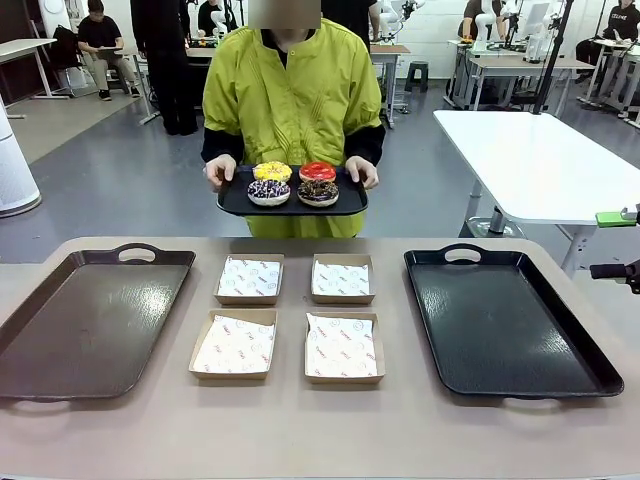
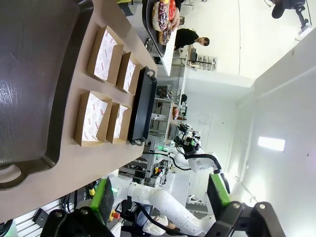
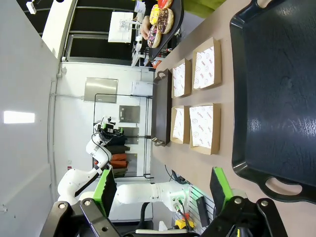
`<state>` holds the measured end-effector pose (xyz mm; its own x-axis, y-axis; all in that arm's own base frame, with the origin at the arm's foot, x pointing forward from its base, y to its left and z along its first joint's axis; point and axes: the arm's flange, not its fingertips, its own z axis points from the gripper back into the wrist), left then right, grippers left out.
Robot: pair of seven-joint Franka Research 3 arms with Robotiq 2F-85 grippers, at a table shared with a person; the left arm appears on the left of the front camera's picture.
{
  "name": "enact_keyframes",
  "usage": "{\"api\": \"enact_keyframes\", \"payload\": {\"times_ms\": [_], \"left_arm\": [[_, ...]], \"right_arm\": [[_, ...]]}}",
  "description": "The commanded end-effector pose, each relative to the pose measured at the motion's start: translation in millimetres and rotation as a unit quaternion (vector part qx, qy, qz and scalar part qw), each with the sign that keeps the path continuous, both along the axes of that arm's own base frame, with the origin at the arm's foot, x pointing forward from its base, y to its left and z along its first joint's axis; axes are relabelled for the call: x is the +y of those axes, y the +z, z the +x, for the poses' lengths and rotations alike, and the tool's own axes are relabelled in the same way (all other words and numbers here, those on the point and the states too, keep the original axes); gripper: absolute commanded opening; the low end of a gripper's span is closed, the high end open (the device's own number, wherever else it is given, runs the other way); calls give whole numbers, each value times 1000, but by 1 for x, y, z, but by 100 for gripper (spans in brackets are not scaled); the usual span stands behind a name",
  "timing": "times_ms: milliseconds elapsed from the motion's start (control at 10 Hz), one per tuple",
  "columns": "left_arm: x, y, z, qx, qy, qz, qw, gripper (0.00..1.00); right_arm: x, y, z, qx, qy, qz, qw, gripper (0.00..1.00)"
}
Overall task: Individually package the donuts and arrange them on the tray.
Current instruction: Pick up one Paper togo box.
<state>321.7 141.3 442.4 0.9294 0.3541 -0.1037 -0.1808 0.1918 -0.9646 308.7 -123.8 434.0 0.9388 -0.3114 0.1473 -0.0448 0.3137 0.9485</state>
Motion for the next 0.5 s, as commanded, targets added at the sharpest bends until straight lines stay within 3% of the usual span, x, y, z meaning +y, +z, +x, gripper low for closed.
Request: {"api": "enact_keyframes", "payload": {"times_ms": [0, 400], "left_arm": [[2, 1, -2, -1, 2, -11, 1000, 100], [2, 1, -2, -1, 2, -11, 1000, 100]], "right_arm": [[1, 0, 1, -3, 0, 11, 1000, 100], [1, 0, 1, -3, 0, 11, 1000, 100]]}}
